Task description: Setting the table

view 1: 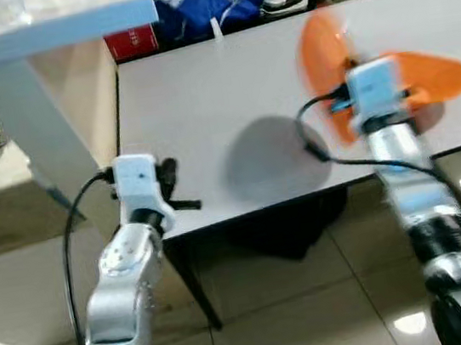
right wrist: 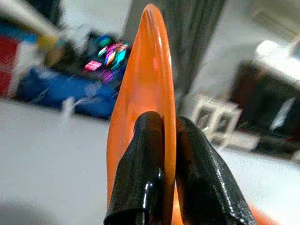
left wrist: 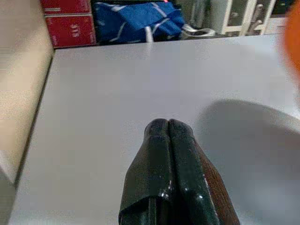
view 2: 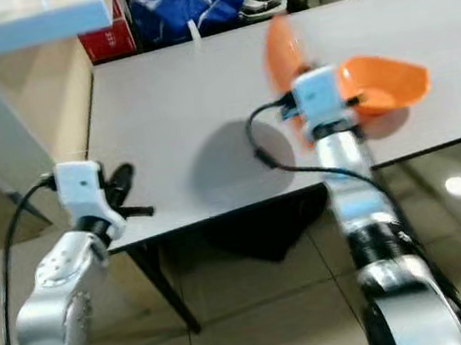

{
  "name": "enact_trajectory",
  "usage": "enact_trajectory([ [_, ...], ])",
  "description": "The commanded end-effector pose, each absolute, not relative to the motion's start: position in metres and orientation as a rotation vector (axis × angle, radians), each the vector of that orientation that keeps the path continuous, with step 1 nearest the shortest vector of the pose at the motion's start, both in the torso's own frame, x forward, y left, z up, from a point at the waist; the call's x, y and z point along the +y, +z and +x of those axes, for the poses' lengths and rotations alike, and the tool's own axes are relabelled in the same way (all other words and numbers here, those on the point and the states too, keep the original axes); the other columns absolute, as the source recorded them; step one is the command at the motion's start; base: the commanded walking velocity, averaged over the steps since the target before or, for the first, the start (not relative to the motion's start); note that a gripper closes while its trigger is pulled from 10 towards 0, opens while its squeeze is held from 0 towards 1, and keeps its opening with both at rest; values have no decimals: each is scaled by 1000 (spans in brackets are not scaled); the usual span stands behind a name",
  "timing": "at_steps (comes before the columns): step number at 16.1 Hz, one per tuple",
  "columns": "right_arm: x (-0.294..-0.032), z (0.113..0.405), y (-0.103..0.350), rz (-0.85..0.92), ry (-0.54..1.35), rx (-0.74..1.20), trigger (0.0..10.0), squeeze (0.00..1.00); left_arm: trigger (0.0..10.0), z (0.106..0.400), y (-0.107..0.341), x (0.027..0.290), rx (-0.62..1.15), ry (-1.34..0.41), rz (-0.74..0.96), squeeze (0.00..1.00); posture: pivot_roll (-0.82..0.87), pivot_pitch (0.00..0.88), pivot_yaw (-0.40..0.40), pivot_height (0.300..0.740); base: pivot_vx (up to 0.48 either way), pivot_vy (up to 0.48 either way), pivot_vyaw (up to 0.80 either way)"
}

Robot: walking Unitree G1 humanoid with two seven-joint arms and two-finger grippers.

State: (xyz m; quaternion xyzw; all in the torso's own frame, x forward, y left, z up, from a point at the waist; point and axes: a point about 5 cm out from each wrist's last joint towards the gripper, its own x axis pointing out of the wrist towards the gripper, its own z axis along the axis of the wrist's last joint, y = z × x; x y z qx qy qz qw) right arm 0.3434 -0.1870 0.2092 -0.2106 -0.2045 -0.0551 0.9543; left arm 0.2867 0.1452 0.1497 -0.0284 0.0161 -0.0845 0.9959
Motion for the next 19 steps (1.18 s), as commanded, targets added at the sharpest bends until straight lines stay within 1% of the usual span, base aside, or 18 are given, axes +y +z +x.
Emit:
enact_trajectory([
  [1, -185, 315, 234, -494, -151, -551, 10000, 0, 10000, 279, 154, 158, 7, -113, -63, 0, -156, 0, 74, 740, 0, 0, 0],
  [2, -189, 299, 228, -514, -172, -539, 10000, 0, 10000, 273, 152, 162, 10, -96, -51, 0, -172, 0, 73, 740, 0, 0, 0],
  [3, -192, 290, 227, -548, -192, -545, 10000, 0, 10000, 269, 150, 165, 15, -80, -57, 0, -179, 0, 74, 740, 0, 0, 0],
  [4, -196, 270, 234, -647, -232, -594, 10000, 0, 10000, 262, 147, 169, 18, -58, -57, 0, -187, 0, 74, 740, 0, 0, 0],
  [5, -194, 261, 238, -696, -239, -619, 10000, 0, 10000, 260, 145, 169, 19, -54, -57, 0, -208, 0, 73, 740, 0, 0, 0],
  [6, -191, 244, 247, -774, -249, -666, 10000, 0, 10000, 257, 143, 165, 15, -62, -39, 0, -218, 0, 69, 740, 0, 0, 0],
  [8, -189, 226, 244, -878, -240, -694, 10000, 0, 10000, 255, 142, 163, 12, -54, -35, 0, -228, 0, 63, 740, 0, 0, 0],
  [9, -189, 210, 232, -987, -263, -668, 10000, 0, 10000, 254, 140, 167, 16, -12, 2, 0, -233, 0, 62, 740, 0, 0, 0],
  [10, -189, 200, 213, -1060, -210, -634, 10000, 0, 10000, 253, 140, 172, 17, 27, 33, 0, -233, 0, 61, 740, 0, 0, 0],
  [12, -186, 194, 204, -1115, -179, -640, 10000, 0, 10000, 254, 140, 175, 18, 38, 47, 0, -229, 0, 63, 740, 0, 0, 0],
  [15, -189, 192, 190, -1156, -186, -610, 10000, 0, 10000, 255, 141, 176, 18, 28, 42, 0, -229, 0, 62, 740, 0, 0, 0],
  [19, -183, 199, 180, -1158, -218, -599, 10000, 0, 10000, 256, 138, 171, 23, 25, 13, 0, -225, 0, 64, 740, 0, 0, 0],
])
